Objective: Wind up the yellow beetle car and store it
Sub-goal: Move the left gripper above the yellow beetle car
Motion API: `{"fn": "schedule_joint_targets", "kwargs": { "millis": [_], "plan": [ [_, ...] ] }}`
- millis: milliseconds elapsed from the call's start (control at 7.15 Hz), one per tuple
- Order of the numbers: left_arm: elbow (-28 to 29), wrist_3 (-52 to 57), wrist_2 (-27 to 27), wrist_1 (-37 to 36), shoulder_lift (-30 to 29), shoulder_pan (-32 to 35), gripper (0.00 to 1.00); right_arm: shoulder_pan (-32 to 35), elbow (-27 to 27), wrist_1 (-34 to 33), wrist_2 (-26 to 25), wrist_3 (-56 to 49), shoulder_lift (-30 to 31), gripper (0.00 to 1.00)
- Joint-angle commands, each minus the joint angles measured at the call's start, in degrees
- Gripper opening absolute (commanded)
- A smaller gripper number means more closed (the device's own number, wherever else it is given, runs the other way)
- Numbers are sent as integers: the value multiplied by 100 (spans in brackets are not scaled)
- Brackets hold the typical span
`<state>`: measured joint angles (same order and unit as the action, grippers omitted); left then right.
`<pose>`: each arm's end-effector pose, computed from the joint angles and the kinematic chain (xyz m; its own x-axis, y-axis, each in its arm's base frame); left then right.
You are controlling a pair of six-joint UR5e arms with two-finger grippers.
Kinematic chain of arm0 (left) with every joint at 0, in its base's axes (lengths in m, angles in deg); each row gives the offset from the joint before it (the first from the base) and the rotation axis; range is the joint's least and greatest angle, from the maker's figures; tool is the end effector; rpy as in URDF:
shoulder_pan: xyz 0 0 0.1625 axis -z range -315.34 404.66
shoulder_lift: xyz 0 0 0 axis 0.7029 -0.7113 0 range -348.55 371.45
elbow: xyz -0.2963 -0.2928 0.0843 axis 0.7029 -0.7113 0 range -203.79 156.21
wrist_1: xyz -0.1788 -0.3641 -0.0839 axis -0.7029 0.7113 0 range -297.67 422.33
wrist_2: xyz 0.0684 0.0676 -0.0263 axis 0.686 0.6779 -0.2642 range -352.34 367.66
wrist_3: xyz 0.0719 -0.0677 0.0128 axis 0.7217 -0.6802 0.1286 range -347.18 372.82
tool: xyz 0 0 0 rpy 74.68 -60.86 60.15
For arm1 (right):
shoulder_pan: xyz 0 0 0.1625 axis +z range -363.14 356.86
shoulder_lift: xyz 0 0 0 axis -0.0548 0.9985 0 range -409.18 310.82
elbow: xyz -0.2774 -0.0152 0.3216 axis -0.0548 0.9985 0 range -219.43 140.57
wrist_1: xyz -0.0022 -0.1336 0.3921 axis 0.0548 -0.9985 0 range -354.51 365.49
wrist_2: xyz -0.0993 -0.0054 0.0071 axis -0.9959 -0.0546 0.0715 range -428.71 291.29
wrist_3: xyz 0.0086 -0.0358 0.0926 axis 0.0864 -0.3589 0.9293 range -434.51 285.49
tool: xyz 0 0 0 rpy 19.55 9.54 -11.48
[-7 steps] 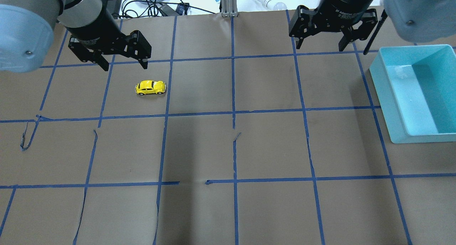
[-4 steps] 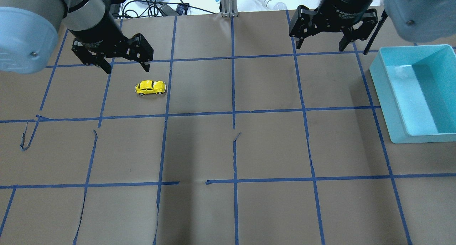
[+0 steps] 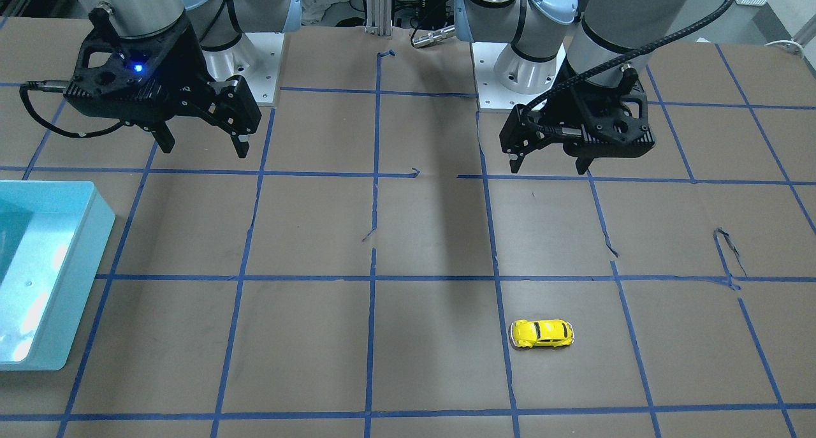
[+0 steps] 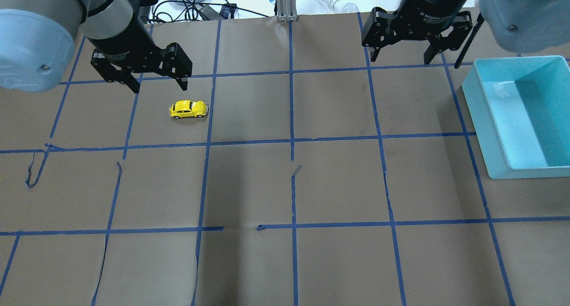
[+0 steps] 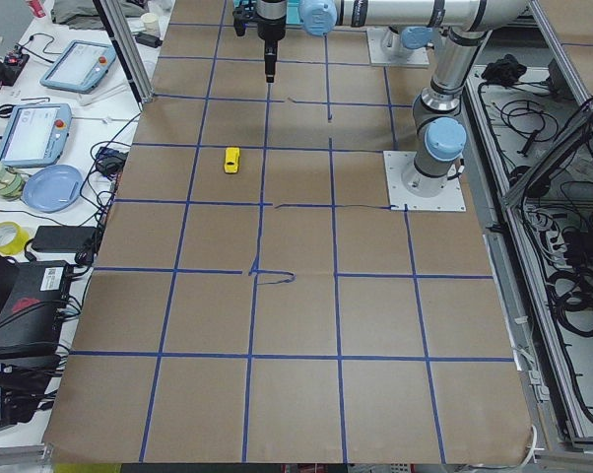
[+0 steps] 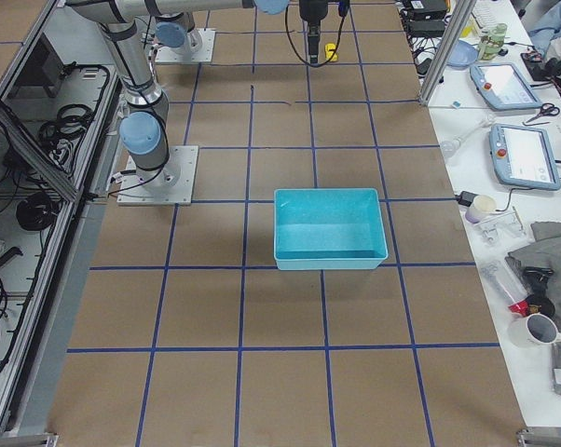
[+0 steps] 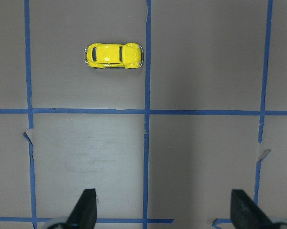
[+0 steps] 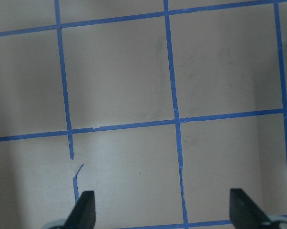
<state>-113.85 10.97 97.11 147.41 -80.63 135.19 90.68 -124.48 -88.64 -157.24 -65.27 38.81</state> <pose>-0.1390 -0.5105 0.4781 -0.9997 -0.0224 0.0112 -0.0230 0.9986 -0.0483 0.1699 -0.5076 0.5207 -0.9949 0.0901 -0.0448 0.0948 0.9885 -0.1175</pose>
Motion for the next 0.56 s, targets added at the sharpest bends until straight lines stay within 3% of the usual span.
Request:
{"fn": "schedule_joint_targets", "kwargs": {
  "millis": [0,420],
  "plan": [
    [-3,0,-6,0,-3,0,100,5,-3,0,11,0,8,100],
    [6,-70,3,-358,-143,-106,100,5,-12,0,2,0,-1,100]
  ]
}}
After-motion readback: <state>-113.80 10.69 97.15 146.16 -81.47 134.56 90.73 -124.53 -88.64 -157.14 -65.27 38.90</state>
